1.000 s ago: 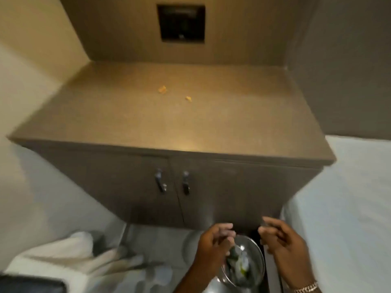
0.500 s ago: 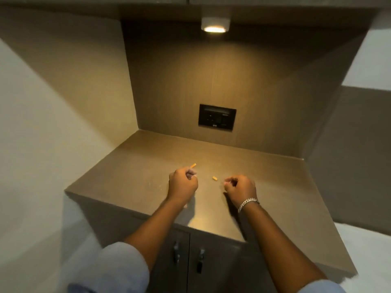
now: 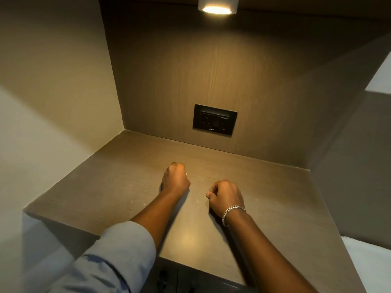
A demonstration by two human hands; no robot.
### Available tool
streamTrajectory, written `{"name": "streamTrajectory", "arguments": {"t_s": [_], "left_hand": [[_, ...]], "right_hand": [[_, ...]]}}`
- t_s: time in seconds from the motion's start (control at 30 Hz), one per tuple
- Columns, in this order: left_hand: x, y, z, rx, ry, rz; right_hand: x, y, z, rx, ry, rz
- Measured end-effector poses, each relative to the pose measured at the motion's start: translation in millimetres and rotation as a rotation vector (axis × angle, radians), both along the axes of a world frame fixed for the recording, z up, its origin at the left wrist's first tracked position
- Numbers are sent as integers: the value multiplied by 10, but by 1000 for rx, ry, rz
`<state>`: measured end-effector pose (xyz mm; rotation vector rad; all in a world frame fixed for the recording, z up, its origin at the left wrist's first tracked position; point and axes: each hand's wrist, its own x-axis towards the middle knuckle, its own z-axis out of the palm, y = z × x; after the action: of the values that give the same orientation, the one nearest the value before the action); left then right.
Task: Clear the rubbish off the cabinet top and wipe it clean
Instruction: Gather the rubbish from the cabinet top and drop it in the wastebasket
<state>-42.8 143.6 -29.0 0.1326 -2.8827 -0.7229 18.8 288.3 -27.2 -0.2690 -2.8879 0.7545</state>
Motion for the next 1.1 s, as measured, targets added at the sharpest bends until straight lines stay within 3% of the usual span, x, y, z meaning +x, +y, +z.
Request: {"name": "streamTrajectory", "arguments": {"t_s": [0.1,0.3,0.4,0.53,0.67,0.83,1.0,1.1], "left_hand": [[188,13,55,136,40,-48],[1550,118,230,935,49,-267],[2458,199,72,1106,49,-369],[3247,424,-581,1231,-105,-359],[3688,780,-1642,1172,-402,-182],[3964,1214,-3150,920,-634,8],[4155,1279,-4210,694,-811,-101],[4319,1069,-4380,664,-883,-165]], "right_hand": [[162,-20,23,30,70,62],[1337,-26,123,-558,503,14],[2205,-36,-58,-785,548,-97],[3058,-6,-642,-874,490,-222],[3547,255,-1603,-842,276,-386],[3942,653,-3141,-775,-4,-527],[4135,964,-4596,-810,-212,-575],[4281,1108,-4935,-796,-299,-665]]}}
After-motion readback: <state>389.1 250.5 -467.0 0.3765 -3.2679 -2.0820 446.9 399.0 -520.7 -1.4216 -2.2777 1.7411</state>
